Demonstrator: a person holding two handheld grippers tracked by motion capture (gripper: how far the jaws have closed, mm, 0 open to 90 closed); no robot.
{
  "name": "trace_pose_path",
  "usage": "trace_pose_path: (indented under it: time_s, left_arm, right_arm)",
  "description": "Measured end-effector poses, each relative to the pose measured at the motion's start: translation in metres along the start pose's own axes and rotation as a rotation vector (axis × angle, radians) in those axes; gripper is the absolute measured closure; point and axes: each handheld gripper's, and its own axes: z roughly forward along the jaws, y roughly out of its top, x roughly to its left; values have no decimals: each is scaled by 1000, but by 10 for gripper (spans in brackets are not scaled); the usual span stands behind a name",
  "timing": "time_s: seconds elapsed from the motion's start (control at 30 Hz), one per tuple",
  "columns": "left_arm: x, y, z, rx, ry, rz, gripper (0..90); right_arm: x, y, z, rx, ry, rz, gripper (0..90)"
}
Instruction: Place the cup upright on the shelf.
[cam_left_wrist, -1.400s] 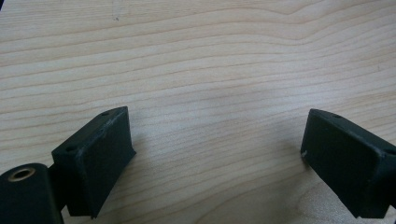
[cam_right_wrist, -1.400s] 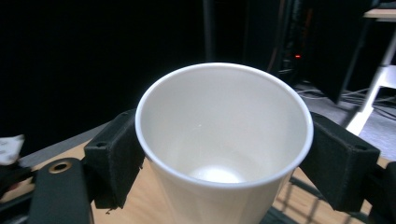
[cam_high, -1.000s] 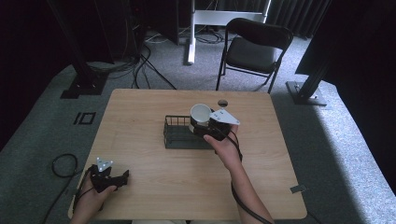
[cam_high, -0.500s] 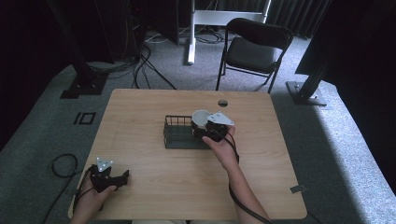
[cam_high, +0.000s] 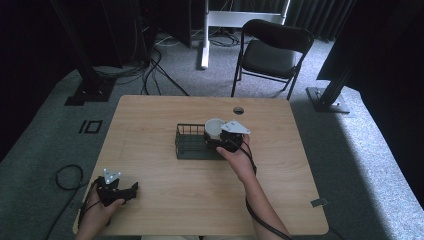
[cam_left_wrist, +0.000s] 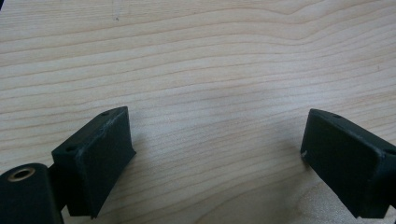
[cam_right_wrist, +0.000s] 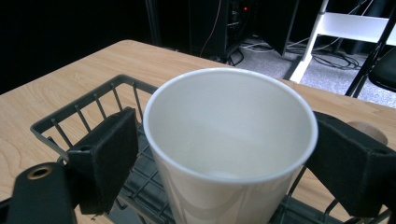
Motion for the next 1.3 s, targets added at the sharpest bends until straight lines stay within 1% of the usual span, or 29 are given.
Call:
trace_pose_path:
  time_s: [0.1,0.2,0.33,0.53,0.67,0.7,0.8,0.93,1.0,1.07,1.23,1.3]
  left_arm:
    - [0,0,0,0,0,0,94]
    - [0,0,0,0,0,0,94]
    - [0,0,0,0,0,0,94]
    - [0,0,0,0,0,0,94]
    - [0,0,0,0,0,0,94]
    - [0,0,0,0,0,0,94]
    - [0,0,0,0,0,0,94]
    - [0,0,0,0,0,0,94]
    - [0,0,0,0,0,0,94]
    - [0,0,0,0,0,0,94]
    - [0,0,0,0,0,0,94]
    - [0,0,0,1,0,1,94]
  right_arm:
    - [-1,0,-2,-9,9,7,114]
    - [-2,1,-6,-26,20,34,114]
    - [-5,0,-13,-40,8,30,114]
    - [-7,-6,-22,-14,12,-10,114]
    - [-8,-10,-27,-9,14,-12,114]
    - [-9,-12,-31,-12,15,-5,114]
    - [-11,-14,-36,-9,10,-10,114]
    - [-17,-19,-47,-5,-6,-17,114]
    - [-19,-20,-49,-4,-11,-22,114]
    - [-23,-26,-54,-2,-19,-19,113]
    - [-28,-34,-60,6,-31,-11,114]
    - [-33,-41,-63,18,-38,-13,114]
